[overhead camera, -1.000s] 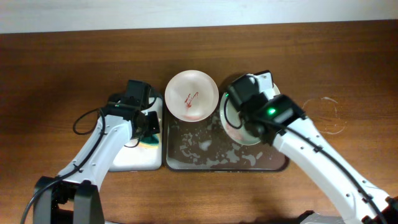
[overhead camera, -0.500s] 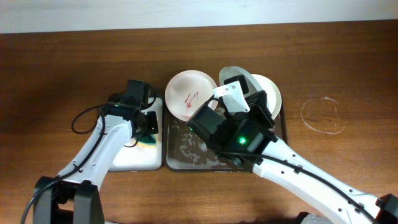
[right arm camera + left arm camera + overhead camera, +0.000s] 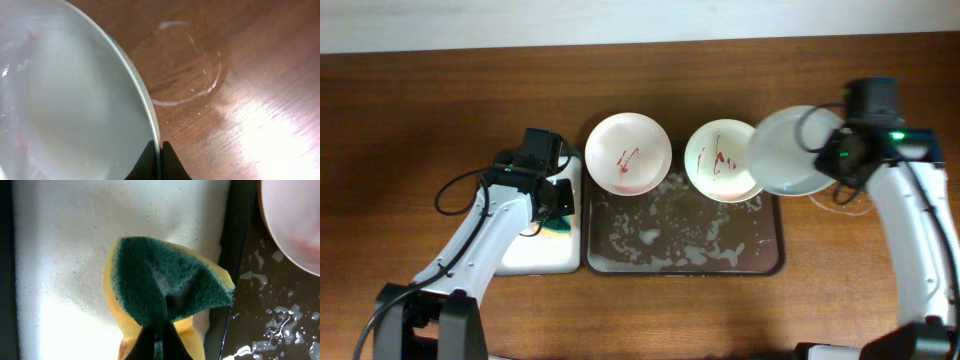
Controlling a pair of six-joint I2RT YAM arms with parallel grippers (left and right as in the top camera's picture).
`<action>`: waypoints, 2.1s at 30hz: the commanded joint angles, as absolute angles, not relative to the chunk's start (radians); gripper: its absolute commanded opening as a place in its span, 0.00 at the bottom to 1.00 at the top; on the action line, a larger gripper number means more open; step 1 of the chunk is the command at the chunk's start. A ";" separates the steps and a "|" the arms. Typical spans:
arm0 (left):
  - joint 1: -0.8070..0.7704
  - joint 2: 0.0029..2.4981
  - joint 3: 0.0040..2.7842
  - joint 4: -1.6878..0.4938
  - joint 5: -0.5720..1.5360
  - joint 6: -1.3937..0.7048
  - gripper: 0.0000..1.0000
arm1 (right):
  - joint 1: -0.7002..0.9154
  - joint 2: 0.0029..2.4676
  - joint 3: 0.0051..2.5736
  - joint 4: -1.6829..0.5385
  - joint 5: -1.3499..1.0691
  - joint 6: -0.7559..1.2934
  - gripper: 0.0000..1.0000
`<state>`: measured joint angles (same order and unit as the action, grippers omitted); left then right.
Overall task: Clean dirty plates on tray and stack at the side
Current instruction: 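Carry the cleaned plate right with the right gripper and set it down, then grasp the pink plate's rim with the right gripper and pull it forward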
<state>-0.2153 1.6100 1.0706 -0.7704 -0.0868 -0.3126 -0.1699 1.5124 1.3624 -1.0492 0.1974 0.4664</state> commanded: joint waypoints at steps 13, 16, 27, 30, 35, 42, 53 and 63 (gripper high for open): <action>-0.208 1.593 1.078 -0.768 -0.094 -0.297 0.00 | -0.549 1.794 1.380 -0.971 -0.111 0.371 0.16; -0.208 1.593 1.078 -0.768 -0.094 -0.297 0.00 | -0.535 1.790 1.385 -0.970 -0.321 0.315 0.27; -0.208 1.593 1.078 -0.768 -0.094 -0.298 0.00 | 0.093 1.787 1.490 -0.884 -0.357 0.036 0.52; -0.208 1.593 1.078 -0.768 -0.094 -0.298 0.00 | 0.240 1.791 1.505 -0.815 -0.225 0.026 0.66; -0.208 1.593 1.078 -0.768 -0.090 -0.298 0.00 | 0.295 1.871 1.629 -0.789 -0.191 0.026 0.74; -0.208 1.593 1.078 -0.768 -0.091 -0.298 0.00 | 0.342 2.061 1.628 -0.621 -0.197 0.041 0.65; -0.208 1.593 1.078 -0.769 -0.091 -0.298 0.00 | 0.361 2.212 1.628 -0.565 -0.198 0.110 0.23; -0.208 1.593 1.078 -0.766 -0.091 -0.298 0.00 | 0.359 2.094 1.692 -1.046 -0.199 0.175 0.04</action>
<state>-0.2153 1.6100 1.0706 -0.7704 -0.0864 -0.3126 0.3553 2.1502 1.6691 -0.9493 -0.2058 0.1291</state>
